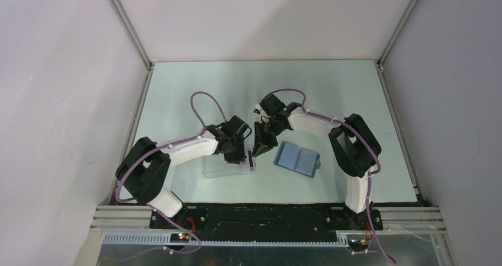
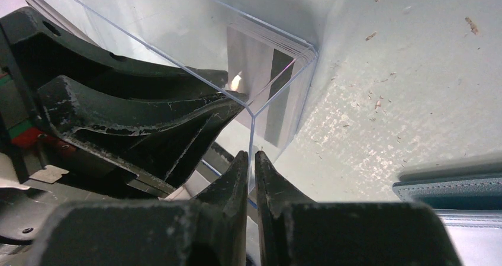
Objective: Put the credit cards into the card holder
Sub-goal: Pick up the credit card from the storage box.
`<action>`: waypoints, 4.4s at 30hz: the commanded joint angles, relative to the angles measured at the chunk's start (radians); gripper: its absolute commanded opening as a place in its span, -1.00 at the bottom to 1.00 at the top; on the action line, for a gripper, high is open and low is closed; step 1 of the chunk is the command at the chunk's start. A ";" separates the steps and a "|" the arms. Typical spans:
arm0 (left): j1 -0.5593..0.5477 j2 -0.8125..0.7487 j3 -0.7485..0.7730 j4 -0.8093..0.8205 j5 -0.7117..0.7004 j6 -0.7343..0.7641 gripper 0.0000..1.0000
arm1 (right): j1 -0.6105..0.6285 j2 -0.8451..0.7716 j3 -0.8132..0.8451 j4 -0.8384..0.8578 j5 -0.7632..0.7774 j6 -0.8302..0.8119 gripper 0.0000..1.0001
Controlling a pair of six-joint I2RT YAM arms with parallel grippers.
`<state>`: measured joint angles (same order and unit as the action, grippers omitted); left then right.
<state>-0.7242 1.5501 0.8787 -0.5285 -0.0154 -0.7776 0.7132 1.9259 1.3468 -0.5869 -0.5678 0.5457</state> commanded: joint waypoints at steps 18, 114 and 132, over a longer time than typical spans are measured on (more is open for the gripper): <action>-0.012 -0.017 0.045 0.015 -0.013 -0.002 -0.93 | 0.012 0.046 0.000 -0.037 0.023 -0.028 -0.79; -0.031 -0.074 0.103 -0.008 -0.009 -0.015 -0.79 | 0.016 0.056 0.000 -0.046 0.006 -0.042 -0.78; -0.042 -0.108 0.085 0.040 0.008 -0.046 -0.49 | 0.017 0.055 0.000 -0.051 0.012 -0.045 -0.78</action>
<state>-0.7586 1.4635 0.9390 -0.5503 -0.0185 -0.7982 0.7090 1.9358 1.3506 -0.5896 -0.5873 0.5373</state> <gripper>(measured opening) 0.252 0.108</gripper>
